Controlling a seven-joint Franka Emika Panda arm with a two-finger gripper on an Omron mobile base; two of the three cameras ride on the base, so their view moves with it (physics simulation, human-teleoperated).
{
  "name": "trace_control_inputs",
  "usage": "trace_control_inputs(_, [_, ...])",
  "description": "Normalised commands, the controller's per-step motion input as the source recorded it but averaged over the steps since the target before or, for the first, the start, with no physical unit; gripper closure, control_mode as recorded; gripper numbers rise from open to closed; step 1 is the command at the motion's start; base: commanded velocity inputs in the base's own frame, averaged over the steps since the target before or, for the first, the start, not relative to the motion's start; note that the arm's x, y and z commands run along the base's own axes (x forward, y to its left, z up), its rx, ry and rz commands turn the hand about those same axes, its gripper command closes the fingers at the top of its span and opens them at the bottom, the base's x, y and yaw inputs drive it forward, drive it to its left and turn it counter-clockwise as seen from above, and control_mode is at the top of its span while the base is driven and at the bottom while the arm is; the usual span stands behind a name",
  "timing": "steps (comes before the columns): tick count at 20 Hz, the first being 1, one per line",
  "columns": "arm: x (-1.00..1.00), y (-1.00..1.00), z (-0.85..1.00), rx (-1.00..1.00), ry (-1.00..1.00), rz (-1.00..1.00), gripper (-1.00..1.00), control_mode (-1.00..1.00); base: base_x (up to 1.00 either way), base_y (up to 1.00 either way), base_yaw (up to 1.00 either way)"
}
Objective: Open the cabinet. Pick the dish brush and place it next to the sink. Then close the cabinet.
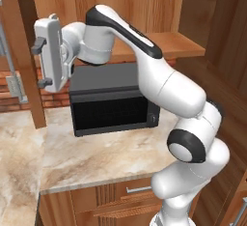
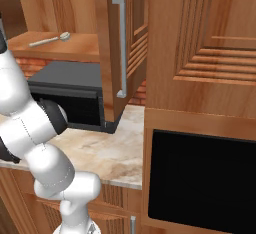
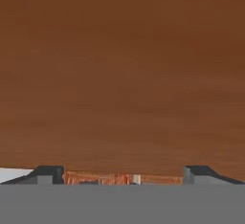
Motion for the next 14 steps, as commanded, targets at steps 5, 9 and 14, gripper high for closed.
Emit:
trace_control_inputs(5, [-0.24, -0.04, 0.0, -0.01, -0.09, 0.0, -1.0, -1.0, 0.0, 0.0, 0.0])
trace_control_inputs(9, [-0.44, -0.53, 0.01, 0.0, -0.19, -0.07, -1.0, -1.0, 0.0, 0.0, 0.0])
trace_control_inputs(14, [-0.35, -0.77, 0.01, 0.0, -0.19, -0.19, -1.0, -1.0, 0.0, 0.0, 0.0])
